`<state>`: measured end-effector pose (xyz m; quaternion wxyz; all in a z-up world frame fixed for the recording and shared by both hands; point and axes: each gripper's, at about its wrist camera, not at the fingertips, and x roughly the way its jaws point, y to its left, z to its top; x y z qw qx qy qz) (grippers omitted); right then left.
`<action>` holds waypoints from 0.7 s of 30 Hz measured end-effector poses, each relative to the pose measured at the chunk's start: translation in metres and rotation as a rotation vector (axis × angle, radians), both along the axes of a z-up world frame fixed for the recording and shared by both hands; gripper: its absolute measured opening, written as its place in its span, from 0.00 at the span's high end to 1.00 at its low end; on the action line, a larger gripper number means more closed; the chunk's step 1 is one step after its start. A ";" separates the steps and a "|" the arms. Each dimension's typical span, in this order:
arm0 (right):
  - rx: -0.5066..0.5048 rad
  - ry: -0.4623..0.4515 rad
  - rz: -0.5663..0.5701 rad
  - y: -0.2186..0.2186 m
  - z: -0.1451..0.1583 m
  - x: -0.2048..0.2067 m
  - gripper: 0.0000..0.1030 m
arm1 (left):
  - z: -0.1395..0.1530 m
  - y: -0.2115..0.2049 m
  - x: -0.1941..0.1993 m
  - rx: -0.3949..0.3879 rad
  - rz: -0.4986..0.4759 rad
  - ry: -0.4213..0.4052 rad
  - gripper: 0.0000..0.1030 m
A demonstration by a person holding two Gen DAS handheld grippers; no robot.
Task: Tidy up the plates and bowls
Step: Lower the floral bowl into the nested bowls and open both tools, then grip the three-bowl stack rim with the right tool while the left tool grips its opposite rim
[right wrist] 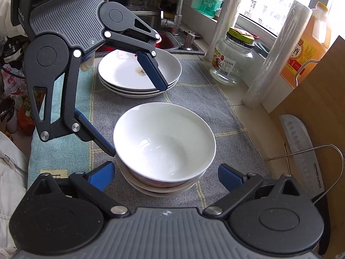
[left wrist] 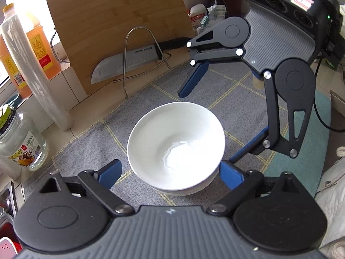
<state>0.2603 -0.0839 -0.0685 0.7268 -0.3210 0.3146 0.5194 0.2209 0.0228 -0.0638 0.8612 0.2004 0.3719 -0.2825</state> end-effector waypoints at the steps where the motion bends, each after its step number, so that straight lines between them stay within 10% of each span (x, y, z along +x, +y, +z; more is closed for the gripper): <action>1: 0.004 0.002 -0.007 -0.001 0.000 -0.001 0.00 | 0.001 0.002 -0.001 -0.014 0.011 -0.002 0.06; 21: 0.014 0.076 -0.193 -0.012 -0.044 -0.012 0.00 | -0.038 0.024 -0.015 -0.099 0.139 0.038 0.06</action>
